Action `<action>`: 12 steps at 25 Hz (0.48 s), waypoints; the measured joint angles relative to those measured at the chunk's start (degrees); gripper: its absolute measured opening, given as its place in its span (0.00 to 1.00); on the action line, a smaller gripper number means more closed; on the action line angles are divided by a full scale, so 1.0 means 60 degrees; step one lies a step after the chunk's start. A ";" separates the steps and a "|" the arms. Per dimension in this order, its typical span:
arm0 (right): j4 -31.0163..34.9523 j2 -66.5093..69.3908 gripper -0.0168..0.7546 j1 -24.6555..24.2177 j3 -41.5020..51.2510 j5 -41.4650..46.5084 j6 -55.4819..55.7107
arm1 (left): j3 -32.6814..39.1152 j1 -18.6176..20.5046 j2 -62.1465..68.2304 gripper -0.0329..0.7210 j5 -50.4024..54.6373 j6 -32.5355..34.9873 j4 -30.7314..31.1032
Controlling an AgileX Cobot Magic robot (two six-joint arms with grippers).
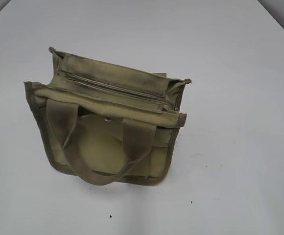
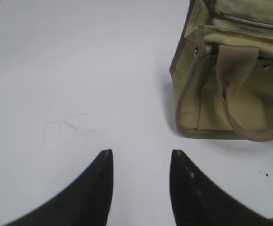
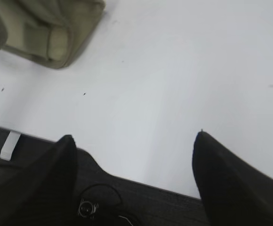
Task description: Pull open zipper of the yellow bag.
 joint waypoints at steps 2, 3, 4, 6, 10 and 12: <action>0.0235 -0.0246 0.78 -0.0909 0.0009 -0.0029 0.0000 | 0.0000 0.0335 0.0000 0.46 0.0000 0.0000 0.0000; 0.0321 -0.0440 0.78 -0.1299 0.0009 -0.0047 0.0000 | 0.0000 0.0414 0.0000 0.46 0.0000 0.0000 0.0000; 0.0394 -0.0630 0.78 -0.1604 0.0009 -0.0060 0.0000 | 0.0000 0.0439 0.0000 0.46 0.0000 0.0000 0.0000; 0.0492 -0.1122 0.78 -0.1976 0.0009 -0.0094 0.0000 | 0.0000 0.0429 0.0000 0.45 -0.0003 0.0000 0.0000; 0.0555 -0.1615 0.78 -0.2185 0.0009 -0.0131 0.0008 | 0.0001 0.0204 0.0000 0.45 -0.0003 0.0000 0.0000; 0.0587 -0.1615 0.78 -0.2185 0.0009 -0.0143 0.0008 | 0.0001 0.0106 0.0000 0.45 -0.0003 0.0000 0.0000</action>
